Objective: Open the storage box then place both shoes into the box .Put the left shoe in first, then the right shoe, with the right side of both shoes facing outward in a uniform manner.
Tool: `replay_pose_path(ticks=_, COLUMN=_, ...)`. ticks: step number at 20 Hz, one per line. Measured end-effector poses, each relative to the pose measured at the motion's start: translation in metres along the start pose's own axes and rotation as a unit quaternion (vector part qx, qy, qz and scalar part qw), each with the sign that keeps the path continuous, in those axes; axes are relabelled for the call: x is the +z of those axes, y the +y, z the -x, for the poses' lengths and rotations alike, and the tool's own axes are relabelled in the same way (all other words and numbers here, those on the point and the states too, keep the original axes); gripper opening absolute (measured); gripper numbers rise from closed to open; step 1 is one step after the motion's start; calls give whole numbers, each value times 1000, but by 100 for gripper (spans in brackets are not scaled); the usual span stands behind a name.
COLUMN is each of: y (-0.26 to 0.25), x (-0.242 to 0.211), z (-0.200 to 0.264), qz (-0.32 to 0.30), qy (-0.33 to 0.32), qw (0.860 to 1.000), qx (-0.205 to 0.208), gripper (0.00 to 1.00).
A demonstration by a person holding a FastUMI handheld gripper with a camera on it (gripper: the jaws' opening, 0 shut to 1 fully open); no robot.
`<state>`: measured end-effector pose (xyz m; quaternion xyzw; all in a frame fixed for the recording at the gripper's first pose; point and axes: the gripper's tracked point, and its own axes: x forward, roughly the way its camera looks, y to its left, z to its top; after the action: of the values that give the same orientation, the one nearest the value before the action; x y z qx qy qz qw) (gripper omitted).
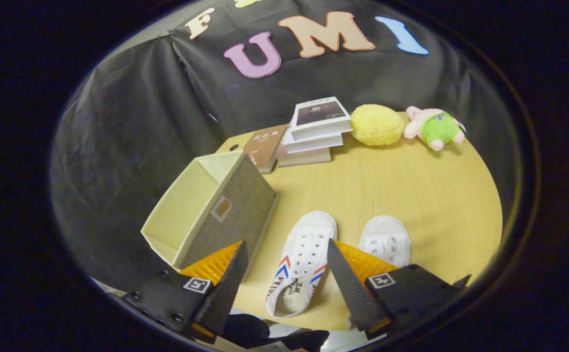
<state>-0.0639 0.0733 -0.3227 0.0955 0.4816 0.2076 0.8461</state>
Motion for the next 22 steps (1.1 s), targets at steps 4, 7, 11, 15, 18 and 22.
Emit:
replay_pose_path(ticks=4, y=-16, x=-27, z=-18, qz=7, qy=36, qw=999, qx=-14, gripper=100)
replay_pose_path(ticks=7, y=-26, x=-47, z=-26, qz=17, qy=66, qw=997, qx=-22, gripper=100)
replay_pose_path(ticks=11, y=-37, x=-74, z=-40, qz=38, qy=110, qw=992, qx=-38, gripper=99)
replay_pose_path(ticks=15, y=-45, x=-88, z=-49, qz=53, qy=138, qw=988, qx=-51, gripper=89)
replay_pose_path(ticks=18, y=-45, x=-91, z=-53, qz=46, qy=148, qw=986, qx=-53, gripper=79)
replay_pose_path(ticks=22, y=-35, x=-98, z=-57, qz=33, qy=159, qw=986, qx=-35, gripper=66)
